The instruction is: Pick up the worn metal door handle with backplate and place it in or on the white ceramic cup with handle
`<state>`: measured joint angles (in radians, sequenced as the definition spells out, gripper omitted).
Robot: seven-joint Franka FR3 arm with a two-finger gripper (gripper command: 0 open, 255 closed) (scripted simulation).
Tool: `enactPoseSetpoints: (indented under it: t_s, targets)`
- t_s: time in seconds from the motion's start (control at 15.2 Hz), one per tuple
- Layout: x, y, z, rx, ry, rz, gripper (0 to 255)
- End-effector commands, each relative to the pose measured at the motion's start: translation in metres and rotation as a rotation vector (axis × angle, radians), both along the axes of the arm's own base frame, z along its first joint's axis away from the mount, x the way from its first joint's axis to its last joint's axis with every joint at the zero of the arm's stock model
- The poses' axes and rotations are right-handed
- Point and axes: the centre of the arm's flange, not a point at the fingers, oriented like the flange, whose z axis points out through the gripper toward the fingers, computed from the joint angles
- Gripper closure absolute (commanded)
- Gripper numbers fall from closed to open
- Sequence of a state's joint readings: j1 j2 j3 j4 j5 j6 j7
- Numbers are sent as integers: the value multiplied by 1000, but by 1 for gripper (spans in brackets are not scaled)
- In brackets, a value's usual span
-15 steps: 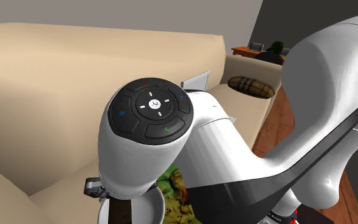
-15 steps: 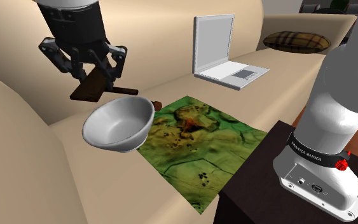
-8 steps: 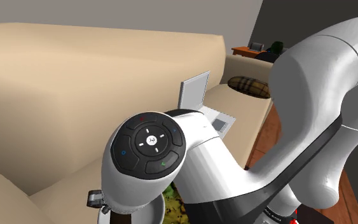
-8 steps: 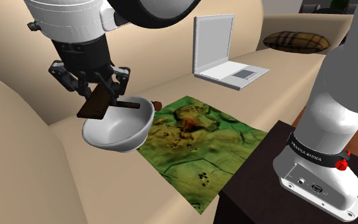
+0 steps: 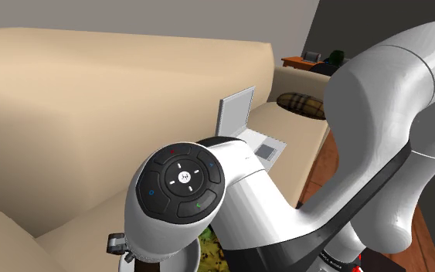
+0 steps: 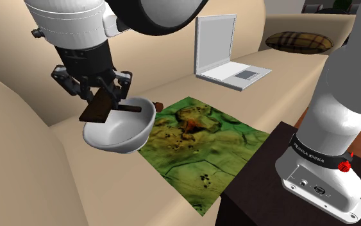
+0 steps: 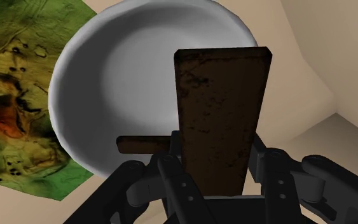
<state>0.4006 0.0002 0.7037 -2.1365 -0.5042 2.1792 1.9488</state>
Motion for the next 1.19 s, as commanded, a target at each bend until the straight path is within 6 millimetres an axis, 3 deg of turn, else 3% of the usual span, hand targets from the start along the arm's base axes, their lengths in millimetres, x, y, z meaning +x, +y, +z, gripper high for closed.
enactPoseSetpoints:
  t_s: [0.0, 0.33, 0.59, 1.12]
  targets:
    - [0, 0, 0, 0, 0, 0, 0]
    - [0, 0, 0, 0, 0, 0, 0]
    - [-20, 5, 46, 0, 0, 0, 0]
    - [-20, 5, 46, 0, 0, 0, 0]
